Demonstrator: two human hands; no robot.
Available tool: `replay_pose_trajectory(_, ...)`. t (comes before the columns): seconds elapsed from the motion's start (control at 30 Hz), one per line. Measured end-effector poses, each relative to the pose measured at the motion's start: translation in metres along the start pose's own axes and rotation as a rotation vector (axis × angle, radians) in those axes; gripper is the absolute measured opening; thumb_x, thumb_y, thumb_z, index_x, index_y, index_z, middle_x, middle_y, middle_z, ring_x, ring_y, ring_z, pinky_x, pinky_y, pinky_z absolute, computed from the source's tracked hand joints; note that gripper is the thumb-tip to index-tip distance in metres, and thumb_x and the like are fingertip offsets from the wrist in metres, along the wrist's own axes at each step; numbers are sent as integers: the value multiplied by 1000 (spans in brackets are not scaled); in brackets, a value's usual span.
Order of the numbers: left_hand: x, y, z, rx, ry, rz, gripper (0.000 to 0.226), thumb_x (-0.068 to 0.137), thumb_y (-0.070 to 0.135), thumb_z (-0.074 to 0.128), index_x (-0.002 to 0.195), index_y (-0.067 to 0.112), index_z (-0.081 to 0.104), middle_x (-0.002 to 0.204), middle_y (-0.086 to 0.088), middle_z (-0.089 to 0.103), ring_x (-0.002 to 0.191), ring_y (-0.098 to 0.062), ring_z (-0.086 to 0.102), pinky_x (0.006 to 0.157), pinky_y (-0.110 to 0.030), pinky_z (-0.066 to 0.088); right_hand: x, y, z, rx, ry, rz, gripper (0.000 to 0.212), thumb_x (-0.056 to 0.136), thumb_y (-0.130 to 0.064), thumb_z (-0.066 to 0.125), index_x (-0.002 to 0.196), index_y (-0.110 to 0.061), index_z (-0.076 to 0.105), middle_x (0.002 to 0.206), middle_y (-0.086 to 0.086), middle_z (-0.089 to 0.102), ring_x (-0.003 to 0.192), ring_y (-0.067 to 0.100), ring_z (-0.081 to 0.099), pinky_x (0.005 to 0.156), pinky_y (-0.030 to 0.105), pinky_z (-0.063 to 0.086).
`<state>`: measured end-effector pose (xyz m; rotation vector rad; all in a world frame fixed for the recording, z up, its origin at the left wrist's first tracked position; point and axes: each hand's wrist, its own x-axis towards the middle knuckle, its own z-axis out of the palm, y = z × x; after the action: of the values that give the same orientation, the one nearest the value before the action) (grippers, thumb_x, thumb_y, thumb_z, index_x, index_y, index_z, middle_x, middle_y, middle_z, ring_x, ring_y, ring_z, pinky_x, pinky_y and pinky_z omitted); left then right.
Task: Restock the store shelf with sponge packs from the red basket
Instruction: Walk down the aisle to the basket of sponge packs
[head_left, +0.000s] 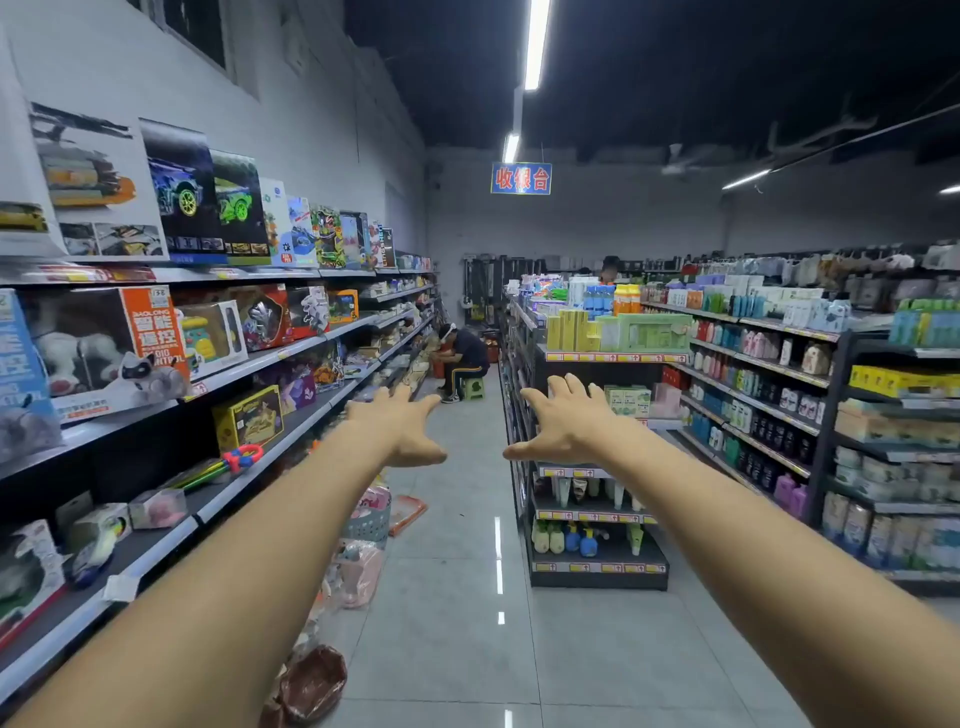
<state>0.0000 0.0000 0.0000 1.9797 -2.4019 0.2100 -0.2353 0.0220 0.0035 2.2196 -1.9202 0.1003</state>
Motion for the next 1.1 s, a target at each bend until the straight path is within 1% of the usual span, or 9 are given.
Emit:
replay_pose_trajectory(0.1,14,11,11,33,-68,-14,92,84,72,52,162,41,13,170,-11,15,153,-40,19,114,-71,29,8,13,14,4,5,-8,104,83,-82,51,162,-25,17,168,18,15,156,40,9,125,60,12)
replay_pose_trajectory(0.2,37,18,25,61,-120,-26,91,83,74,51,161,39,18,167,-12,22,152,-41,22,113,-69,33,25,21,30,19,-18,-12,99,84,-79,54,160,-24,22,167,18,19,154,40,14,124,59,15)
replay_pose_trajectory(0.27,57,17,34,76,-118,-7,90,84,74,51,160,39,19,167,-12,23,151,-41,23,111,-68,36,43,25,39,16,-11,-19,94,87,-75,55,159,-23,25,164,19,24,152,40,20,123,58,19)
replay_pose_trajectory(0.37,92,12,48,64,-108,2,90,85,73,52,161,38,18,166,-12,23,151,-41,24,112,-68,35,78,30,57,15,-2,-27,88,89,-70,56,157,-21,29,161,19,30,149,39,27,122,56,24)
replay_pose_trajectory(0.53,166,-11,66,40,-103,9,91,86,70,54,162,38,15,166,-13,22,150,-39,25,112,-67,34,157,32,87,-8,-24,-8,88,88,-71,57,156,-22,30,159,20,32,148,39,28,121,55,25)
replay_pose_trajectory(0.73,267,-56,84,20,-110,4,94,84,74,53,162,38,15,168,-13,20,152,-39,23,115,-70,29,259,22,103,-32,-63,4,85,90,-67,57,157,-22,30,159,20,32,148,39,27,120,54,25)
replay_pose_trajectory(0.87,328,-80,98,-5,-108,30,100,78,78,51,162,37,15,167,-17,21,152,-42,23,115,-68,31,317,15,117,-55,-65,-23,86,91,-66,57,158,-22,27,160,19,29,149,38,25,122,55,23)
replay_pose_trajectory(1.0,381,-93,112,4,-109,31,96,83,75,52,162,36,14,167,-17,18,153,-42,20,115,-68,31,375,16,133,-60,-69,-35,88,89,-67,59,158,-23,27,162,19,28,151,39,22,123,57,21)
replay_pose_trajectory(1.1,427,-101,120,4,-101,34,97,82,76,52,162,37,13,167,-16,19,152,-41,21,114,-66,34,421,22,148,-46,-74,-43,88,89,-68,58,158,-23,27,162,19,28,151,40,21,122,58,20)
